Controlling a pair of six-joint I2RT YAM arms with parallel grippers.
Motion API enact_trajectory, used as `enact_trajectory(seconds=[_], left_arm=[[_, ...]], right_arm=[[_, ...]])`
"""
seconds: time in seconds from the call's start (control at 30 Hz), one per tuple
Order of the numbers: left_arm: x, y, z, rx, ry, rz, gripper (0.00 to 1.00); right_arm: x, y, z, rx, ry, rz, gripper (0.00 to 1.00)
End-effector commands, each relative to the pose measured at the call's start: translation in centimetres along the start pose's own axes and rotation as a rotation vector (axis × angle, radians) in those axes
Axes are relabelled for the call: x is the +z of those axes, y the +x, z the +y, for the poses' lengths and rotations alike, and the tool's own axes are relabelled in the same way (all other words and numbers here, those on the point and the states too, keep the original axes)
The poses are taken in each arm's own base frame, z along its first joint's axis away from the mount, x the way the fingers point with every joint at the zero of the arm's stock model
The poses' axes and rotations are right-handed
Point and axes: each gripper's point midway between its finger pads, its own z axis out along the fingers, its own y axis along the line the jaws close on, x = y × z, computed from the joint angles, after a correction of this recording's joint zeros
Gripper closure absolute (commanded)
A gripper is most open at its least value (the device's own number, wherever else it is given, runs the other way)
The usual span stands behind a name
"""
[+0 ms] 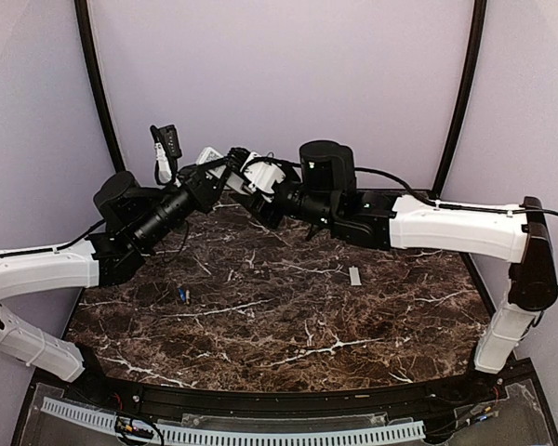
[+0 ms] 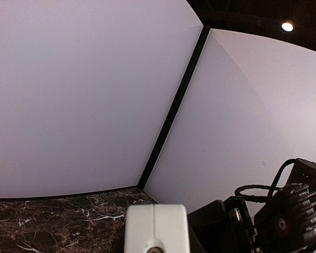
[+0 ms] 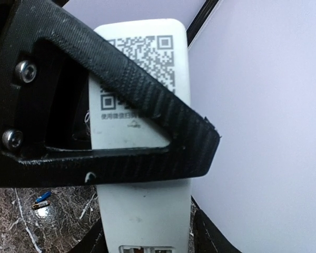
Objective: Load the batteries into the remote control
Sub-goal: Pass from the left arm to the right, then place the remote control without batteries at the center of the board.
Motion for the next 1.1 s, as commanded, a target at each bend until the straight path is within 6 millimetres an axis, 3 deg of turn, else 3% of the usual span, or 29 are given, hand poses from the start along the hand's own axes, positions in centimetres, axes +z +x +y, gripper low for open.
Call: enact_trajectory(seconds=[0.0, 0.13, 0.17, 0.23, 0.47, 0.53, 0.6, 0.67, 0.83, 0.93, 1.0, 1.07], left_arm=[[-0.1, -0.7, -0.9, -0.008, 0.041, -0.029, 1.00], [-0.1, -0.8, -1.0, -0.011, 0.046, -0.034, 1.00], [0.0, -0.5, -1.5, -0.011, 0.074, -0.020, 1.00], [0.0, -0.3, -1.6, -0.013, 0.083, -0.008, 1.00], [-0.2, 0.0, -1.2, -0.011, 0.053, 0.024, 1.00], [-0.2, -0.2, -1.1, -0.009, 0.036, 0.030, 0.77], [-0.3, -0.7, -0.2, -0.005, -0.021, 0.020, 0.25], [-0.8, -1.2, 0.8, 0.013, -0.083, 0.013, 0.11], [-2.9, -2.9, 4.2, 0.103, -0.275, -0.008, 0.04], [-4.8, -4.0, 8.0, 0.127, -0.489, -0.020, 0.04], [-6.2, -3.5, 10.9, 0.121, -0.637, 0.010, 0.06], [-8.2, -1.5, 14.1, 0.100, -0.796, 0.102, 0.09]], right_arm=[[-0.2, -2.7, -1.6, -0.017, 0.060, -0.070, 0.56], [0.4, -1.9, -1.6, -0.032, 0.063, -0.030, 0.72], [0.6, -1.8, -1.6, -0.036, 0.065, -0.017, 0.78], [0.9, -1.1, -1.8, -0.039, 0.083, 0.012, 1.00], [0.0, -0.6, -1.8, -0.030, 0.071, 0.036, 1.00], [-0.4, 0.0, -1.7, -0.026, 0.059, 0.064, 1.00], [-0.8, 1.2, -1.7, -0.012, 0.052, 0.111, 1.00], [-1.3, 3.5, -1.4, 0.007, 0.026, 0.189, 1.00], [-3.0, 12.0, 2.3, 0.134, -0.183, 0.463, 1.00], [-4.0, 17.2, 5.9, 0.200, -0.308, 0.657, 1.00], [-4.5, 20.2, 7.7, 0.237, -0.349, 0.776, 1.00], [-5.0, 22.9, 9.0, 0.255, -0.360, 0.875, 1.00]])
